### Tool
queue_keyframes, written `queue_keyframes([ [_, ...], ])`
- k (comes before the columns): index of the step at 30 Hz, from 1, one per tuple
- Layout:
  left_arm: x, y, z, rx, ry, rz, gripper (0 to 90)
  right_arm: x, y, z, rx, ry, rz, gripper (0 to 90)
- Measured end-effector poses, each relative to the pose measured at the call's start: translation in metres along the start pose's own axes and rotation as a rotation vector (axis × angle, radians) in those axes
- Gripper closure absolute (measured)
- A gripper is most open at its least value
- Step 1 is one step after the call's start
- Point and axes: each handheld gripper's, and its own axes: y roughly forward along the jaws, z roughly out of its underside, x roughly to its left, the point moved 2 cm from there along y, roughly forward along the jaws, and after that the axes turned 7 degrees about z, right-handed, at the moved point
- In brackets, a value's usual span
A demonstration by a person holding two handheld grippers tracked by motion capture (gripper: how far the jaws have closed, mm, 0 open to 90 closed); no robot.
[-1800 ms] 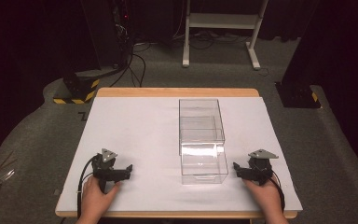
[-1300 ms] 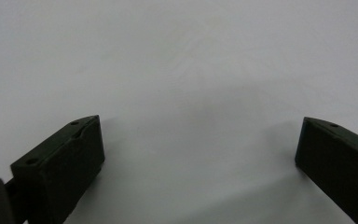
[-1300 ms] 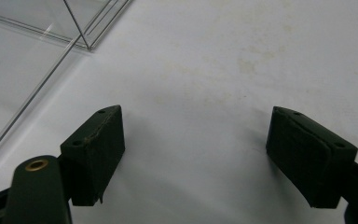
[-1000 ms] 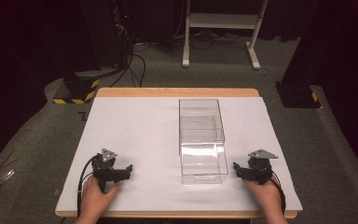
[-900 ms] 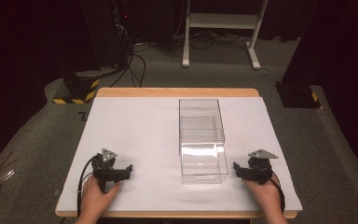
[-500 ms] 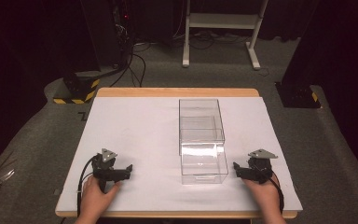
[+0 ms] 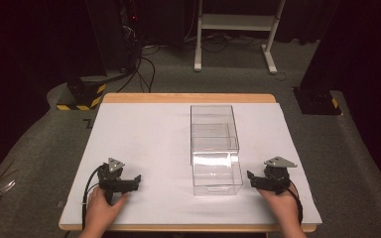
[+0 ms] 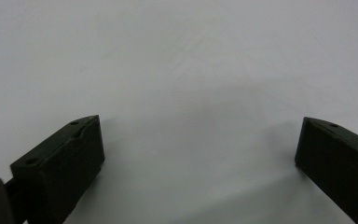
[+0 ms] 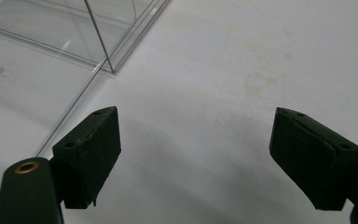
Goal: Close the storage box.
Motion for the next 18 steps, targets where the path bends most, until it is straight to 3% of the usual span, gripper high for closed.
queue_keyframes([
  [9, 0.0, 0.0, 0.0, -0.001, -0.003, 0.001, 1.4, 0.0, 0.0, 0.004, -0.034, 0.017, -0.009, 17.6],
  [13, 0.0, 0.0, 0.0, -0.001, -0.002, 0.001, 1.4, -0.004, -0.009, -0.001, -0.068, 0.042, -0.013, 17.6],
  [18, 0.0, 0.0, 0.0, -0.001, -0.002, 0.001, 1.4, -0.002, -0.022, -0.005, -0.106, 0.03, -0.028, 17.6],
])
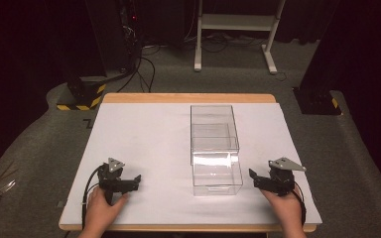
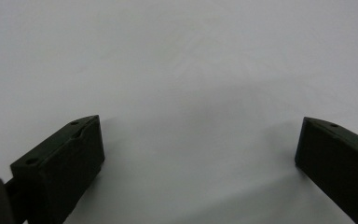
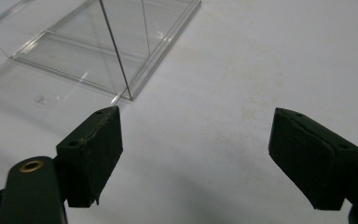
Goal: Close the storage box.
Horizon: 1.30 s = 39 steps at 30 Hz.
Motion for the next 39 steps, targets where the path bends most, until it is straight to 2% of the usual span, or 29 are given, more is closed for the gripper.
queue_keyframes([
  [9, 0.0, 0.0, 0.0, -0.003, -0.003, -0.001, 1.4, 0.004, -0.019, -0.006, -0.053, 0.007, -0.024, 17.6],
  [19, 0.0, 0.0, 0.0, -0.003, -0.003, 0.0, 1.4, 0.012, -0.039, -0.01, -0.112, 0.015, -0.07, 17.6],
  [27, 0.0, 0.0, 0.0, 0.0, 0.0, 0.0, 1.4, 0.026, -0.055, -0.014, -0.147, -0.006, -0.112, 17.7],
  [28, 0.0, 0.0, 0.0, 0.0, 0.0, 0.0, 1.4, 0.031, -0.059, -0.015, -0.154, -0.01, -0.127, 18.0],
  [39, 0.0, 0.0, 0.0, 0.0, -0.002, 0.001, 1.4, 0.054, -0.061, -0.014, -0.156, -0.049, -0.175, 18.0],
])
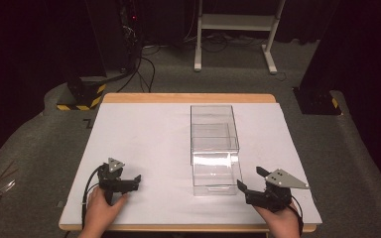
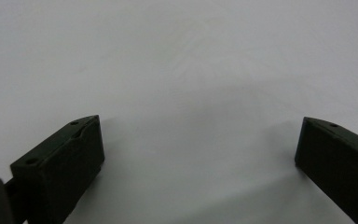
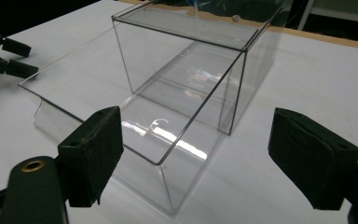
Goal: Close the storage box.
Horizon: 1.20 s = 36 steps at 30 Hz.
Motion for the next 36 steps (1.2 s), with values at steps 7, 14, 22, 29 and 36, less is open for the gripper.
queue_keyframes([
  [7, 0.0, 0.0, 0.0, 0.0, -0.001, 0.0, 1.4, 0.008, 0.003, 0.01, 0.012, -0.005, -0.026, 19.2],
  [14, 0.0, 0.0, 0.0, 0.0, 0.0, 0.0, 1.4, 0.01, 0.009, 0.021, 0.041, -0.017, -0.032, 20.5],
  [22, 0.0, 0.0, 0.0, 0.0, 0.0, 0.0, 1.4, 0.011, 0.017, 0.028, 0.067, -0.025, -0.029, 20.9],
  [29, 0.0, 0.0, 0.0, 0.0, 0.002, -0.001, 1.4, 0.011, 0.023, 0.031, 0.077, -0.03, -0.032, 21.0],
  [36, 0.0, 0.0, 0.0, 0.001, 0.002, -0.001, 1.4, 0.015, 0.031, 0.033, 0.094, -0.039, -0.044, 20.9],
])
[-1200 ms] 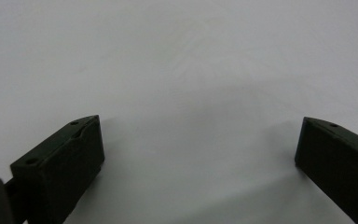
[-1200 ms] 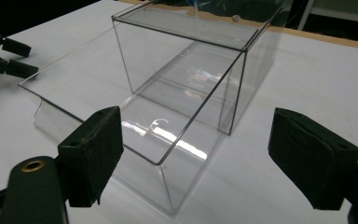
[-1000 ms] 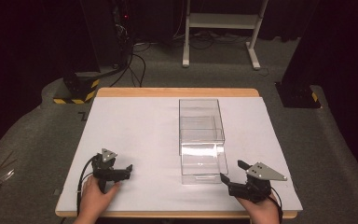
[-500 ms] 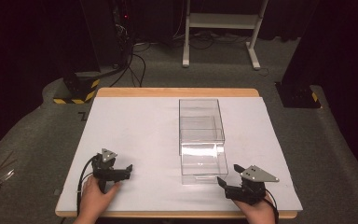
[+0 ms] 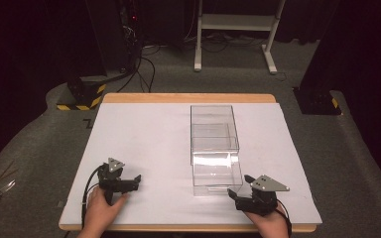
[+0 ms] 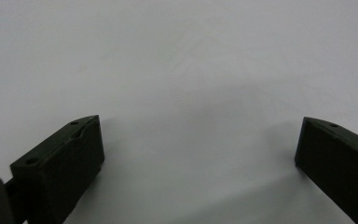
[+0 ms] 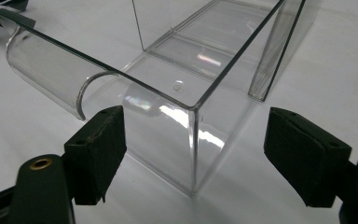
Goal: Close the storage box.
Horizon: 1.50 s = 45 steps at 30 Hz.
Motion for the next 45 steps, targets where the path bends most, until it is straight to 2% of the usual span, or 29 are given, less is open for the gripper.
queue_keyframes([
  [8, 0.0, 0.0, 0.0, 0.0, -0.001, 0.001, 1.4, 0.002, 0.004, -0.001, -0.012, -0.01, 0.013, 19.4],
  [29, 0.0, 0.0, 0.0, 0.0, -0.001, 0.002, 1.4, 0.002, 0.011, -0.007, -0.045, 0.011, 0.052, 13.4],
  [34, 0.0, 0.0, 0.0, -0.001, -0.002, 0.002, 1.4, 0.001, 0.013, -0.01, -0.037, 0.001, 0.056, 13.3],
  [45, 0.0, 0.0, 0.0, 0.0, 0.0, 0.001, 1.4, -0.001, 0.023, -0.015, -0.006, 0.015, 0.062, 13.3],
])
